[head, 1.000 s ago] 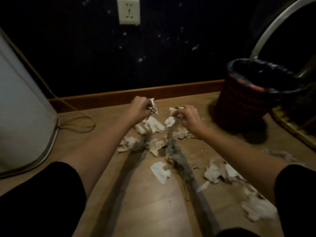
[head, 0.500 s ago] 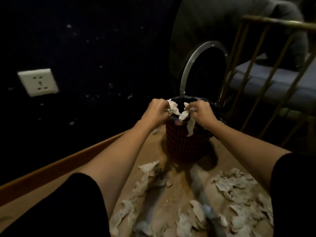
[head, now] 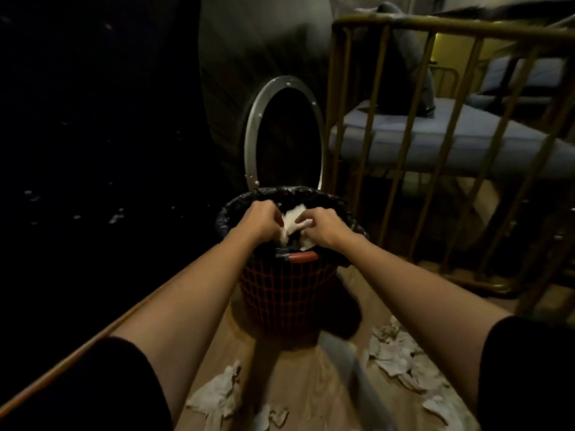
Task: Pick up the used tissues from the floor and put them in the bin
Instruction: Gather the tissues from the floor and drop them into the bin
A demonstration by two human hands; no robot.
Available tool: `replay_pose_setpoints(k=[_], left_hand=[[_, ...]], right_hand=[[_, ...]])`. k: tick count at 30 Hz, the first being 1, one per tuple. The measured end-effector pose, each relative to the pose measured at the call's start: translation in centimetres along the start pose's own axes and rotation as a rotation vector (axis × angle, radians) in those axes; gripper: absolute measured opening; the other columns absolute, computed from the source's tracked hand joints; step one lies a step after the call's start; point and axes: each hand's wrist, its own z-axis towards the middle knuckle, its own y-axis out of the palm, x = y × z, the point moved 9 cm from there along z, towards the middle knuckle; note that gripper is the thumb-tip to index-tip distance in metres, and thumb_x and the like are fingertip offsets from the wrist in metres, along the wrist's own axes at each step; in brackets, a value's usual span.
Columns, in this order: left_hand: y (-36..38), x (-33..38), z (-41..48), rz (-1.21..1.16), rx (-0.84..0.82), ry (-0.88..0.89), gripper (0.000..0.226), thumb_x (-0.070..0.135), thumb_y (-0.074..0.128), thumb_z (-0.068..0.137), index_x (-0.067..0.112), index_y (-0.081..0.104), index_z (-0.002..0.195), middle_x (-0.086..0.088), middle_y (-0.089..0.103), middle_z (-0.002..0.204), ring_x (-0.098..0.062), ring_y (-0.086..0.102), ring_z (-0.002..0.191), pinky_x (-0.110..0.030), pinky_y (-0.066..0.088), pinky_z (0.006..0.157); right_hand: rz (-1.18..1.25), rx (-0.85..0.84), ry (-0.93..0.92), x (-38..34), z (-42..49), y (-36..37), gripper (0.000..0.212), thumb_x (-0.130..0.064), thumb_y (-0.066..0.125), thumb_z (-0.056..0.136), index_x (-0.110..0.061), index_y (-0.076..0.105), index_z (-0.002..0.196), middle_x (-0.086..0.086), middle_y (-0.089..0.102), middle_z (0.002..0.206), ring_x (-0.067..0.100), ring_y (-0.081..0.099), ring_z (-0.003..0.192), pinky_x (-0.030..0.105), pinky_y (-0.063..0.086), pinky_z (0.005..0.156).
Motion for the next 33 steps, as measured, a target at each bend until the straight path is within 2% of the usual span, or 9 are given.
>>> replay_pose_setpoints(k=[3, 7, 12, 15, 19, 22, 24, 27, 33], left_hand=[[2.5, -1.7, -0.7, -0.073, 0.038, -0.054, 0.017, 0.006, 0.064, 0.074, 0.014, 0.074, 0.085, -0.01, 0.074, 0.094, -0.024, 0.067, 0.089, -0.035, 0.056, 0.078], [-1.7, -0.5, -3.5, -0.171, 0.437, 0.093, 0.02, 0.005, 0.055, 0.08, 0.009, 0.072, 0.091, -0.011, 0.072, 0.095, -0.025, 0.065, 0.094, -0.034, 0.05, 0.084], [-2.5, -0.4, -12.0, -0.182, 0.673, 0.246, 0.015, 0.01, 0.056, 0.081, 0.011, 0.067, 0.091, -0.008, 0.062, 0.092, -0.021, 0.054, 0.092, -0.028, 0.043, 0.079], [4.2, -1.5, -16.9, -0.193, 0.505, 0.299, 0.022, 0.013, 0.05, 0.075, 0.008, 0.067, 0.087, -0.012, 0.063, 0.087, -0.023, 0.052, 0.086, -0.028, 0.038, 0.074], [17.9, -4.6, -22.5, -0.1, -0.067, 0.199, 0.035, 0.025, 0.047, 0.079, 0.011, 0.064, 0.107, -0.018, 0.061, 0.112, -0.036, 0.055, 0.105, -0.037, 0.043, 0.085], [24.5, -7.6, -26.4, 0.121, -0.356, 0.047, 0.054, 0.036, 0.055, 0.083, 0.027, 0.041, 0.134, -0.017, 0.031, 0.147, -0.039, 0.029, 0.133, -0.05, 0.037, 0.102], [26.0, -9.0, -27.4, 0.188, -0.419, -0.043, 0.063, 0.04, 0.056, 0.084, 0.035, 0.027, 0.14, -0.017, 0.018, 0.152, -0.043, 0.023, 0.134, -0.054, 0.034, 0.104], [26.0, -8.6, -27.5, 0.229, -0.37, 0.011, 0.052, 0.034, 0.052, 0.087, 0.032, 0.035, 0.136, -0.015, 0.042, 0.133, -0.04, 0.046, 0.114, -0.045, 0.046, 0.087], [26.2, -5.0, -30.3, 0.083, -0.279, 0.183, 0.012, 0.002, 0.059, 0.078, 0.006, 0.063, 0.088, -0.012, 0.058, 0.091, -0.03, 0.058, 0.08, -0.031, 0.042, 0.063]], right_hand=[[0.05, 0.13, 0.035, 1.1, -0.8, 0.1, 0.022, -0.015, 0.062, 0.086, -0.017, 0.068, 0.107, 0.009, 0.067, 0.111, 0.025, 0.061, 0.104, 0.039, 0.053, 0.089], [0.165, 0.278, 0.028, 0.9, -1.8, -1.0, 0.016, -0.011, 0.059, 0.088, -0.015, 0.07, 0.098, 0.007, 0.07, 0.095, 0.021, 0.064, 0.094, 0.03, 0.051, 0.079], [0.101, 0.703, -0.229, -2.4, -10.5, -3.3, 0.016, -0.006, 0.054, 0.087, -0.011, 0.066, 0.097, 0.006, 0.067, 0.094, 0.023, 0.052, 0.097, 0.023, 0.036, 0.083], [0.111, 0.742, -0.317, -1.8, -18.2, 1.1, 0.016, 0.001, 0.053, 0.081, -0.009, 0.063, 0.089, 0.007, 0.062, 0.083, 0.024, 0.047, 0.088, 0.029, 0.037, 0.078], [0.094, 0.273, -0.044, 5.1, -24.2, 12.9, 0.022, -0.007, 0.053, 0.083, -0.015, 0.063, 0.101, 0.007, 0.063, 0.101, 0.029, 0.05, 0.101, 0.041, 0.044, 0.087], [0.047, -0.025, 0.24, 10.1, -29.2, 18.2, 0.04, -0.029, 0.055, 0.086, -0.026, 0.05, 0.126, 0.007, 0.046, 0.136, 0.034, 0.036, 0.125, 0.048, 0.039, 0.099], [0.028, -0.182, 0.358, 11.8, -31.8, 20.0, 0.06, -0.042, 0.057, 0.082, -0.031, 0.035, 0.138, 0.009, 0.028, 0.15, 0.036, 0.024, 0.135, 0.052, 0.032, 0.105], [0.042, -0.296, 0.377, 11.9, -34.5, 21.9, 0.075, -0.049, 0.06, 0.079, -0.03, 0.025, 0.143, 0.007, 0.02, 0.155, 0.034, 0.018, 0.139, 0.049, 0.028, 0.109], [-0.061, -0.029, 0.123, 9.7, -39.0, 23.3, 0.04, 0.004, 0.062, 0.078, -0.011, 0.061, 0.115, 0.011, 0.061, 0.11, 0.032, 0.053, 0.099, 0.043, 0.052, 0.078]])
